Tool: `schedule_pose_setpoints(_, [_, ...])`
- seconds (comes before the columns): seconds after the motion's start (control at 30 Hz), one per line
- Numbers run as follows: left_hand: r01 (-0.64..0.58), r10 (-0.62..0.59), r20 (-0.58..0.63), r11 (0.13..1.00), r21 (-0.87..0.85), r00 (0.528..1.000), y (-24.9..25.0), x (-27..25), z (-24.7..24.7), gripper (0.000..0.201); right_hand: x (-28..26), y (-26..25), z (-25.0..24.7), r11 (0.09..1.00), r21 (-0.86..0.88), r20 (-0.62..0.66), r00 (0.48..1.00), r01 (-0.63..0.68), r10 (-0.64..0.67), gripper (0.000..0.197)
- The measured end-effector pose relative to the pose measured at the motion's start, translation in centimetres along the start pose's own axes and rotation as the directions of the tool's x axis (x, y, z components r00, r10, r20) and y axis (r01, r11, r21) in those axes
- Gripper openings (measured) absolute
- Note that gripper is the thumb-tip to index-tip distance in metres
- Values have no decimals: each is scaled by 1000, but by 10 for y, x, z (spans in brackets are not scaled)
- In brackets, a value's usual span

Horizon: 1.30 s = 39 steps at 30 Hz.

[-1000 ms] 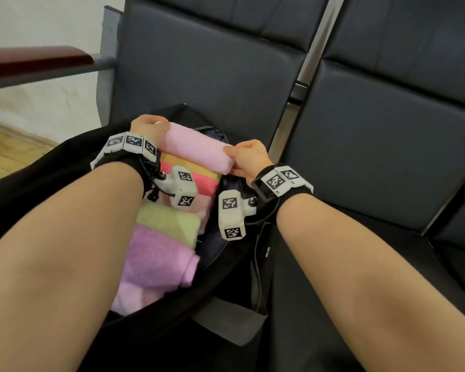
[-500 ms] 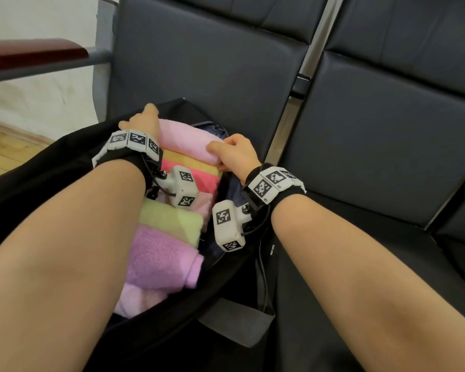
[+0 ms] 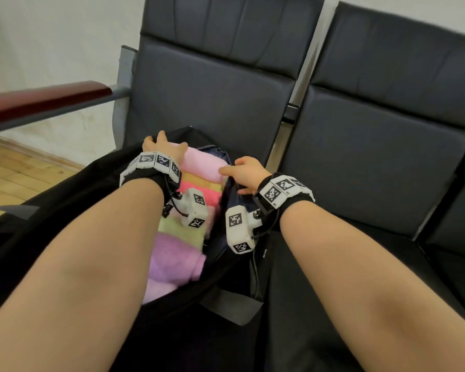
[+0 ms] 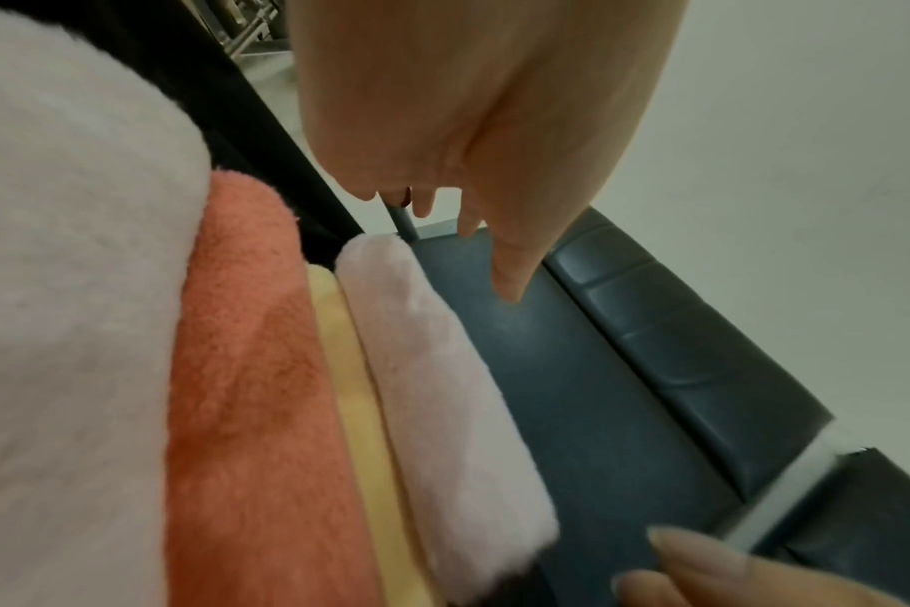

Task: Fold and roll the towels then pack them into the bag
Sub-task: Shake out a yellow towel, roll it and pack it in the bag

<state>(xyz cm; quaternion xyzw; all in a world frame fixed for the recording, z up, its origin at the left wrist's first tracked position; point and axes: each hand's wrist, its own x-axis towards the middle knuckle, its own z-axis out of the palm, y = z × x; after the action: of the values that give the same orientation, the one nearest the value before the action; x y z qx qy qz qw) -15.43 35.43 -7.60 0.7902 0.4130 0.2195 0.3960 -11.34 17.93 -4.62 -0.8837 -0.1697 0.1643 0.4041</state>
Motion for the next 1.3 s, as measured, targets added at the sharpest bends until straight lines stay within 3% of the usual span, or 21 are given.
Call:
schedule_pose_setpoints(0.13, [-81,78,98,997,21,992,31,-47,-12,64,-43,-5,-29,999,-47,-24,1000,10,-11,59])
schedule_pose_setpoints(0.37, [-146,193,305,975,-170,933,84,-173,7,44,-146,28,-110,976,-218,-115,993,-21,-4,47])
schedule_pose_setpoints(0.47, [-165,230,386,967,-195,893,107,-232,17,14,-189,59,-147,961,-269,-161,987,-62,18,42])
schedule_pose_setpoints(0.5, [-177,241,408,966,-187,881,115,-252,22,26,-203,73,-161,957,-279,-177,984,-84,34,40])
schedule_pose_setpoints(0.53, [-210,263,443,963,-166,857,122,-271,28,30,-217,86,-173,952,-288,-189,981,-105,51,40])
schedule_pose_setpoints(0.67, [-304,345,552,938,-167,759,144,-340,60,4,-266,141,-220,938,-275,-263,955,-210,137,40])
schedule_pose_setpoints(0.8, [-379,371,641,916,-133,672,163,-398,104,34,-309,194,-262,911,-256,-328,915,-324,233,37])
schedule_pose_setpoints(1.0, [-458,421,731,873,-167,537,204,-471,167,35,-357,267,-330,853,-223,-466,821,-471,332,41])
schedule_pose_setpoints(1.17, [-495,437,798,844,-204,415,240,-511,223,33,-372,317,-373,832,-160,-480,778,-532,405,36])
schedule_pose_setpoints(1.23, [-503,423,820,842,-197,387,252,-522,248,25,-368,342,-393,821,-121,-501,749,-557,434,41])
schedule_pose_setpoints(1.27, [-499,412,826,846,-189,384,258,-526,262,13,-364,356,-403,817,-112,-506,740,-566,443,42])
schedule_pose_setpoints(1.3, [-484,409,825,853,-194,390,260,-529,273,13,-360,368,-411,811,-105,-510,731,-575,453,42])
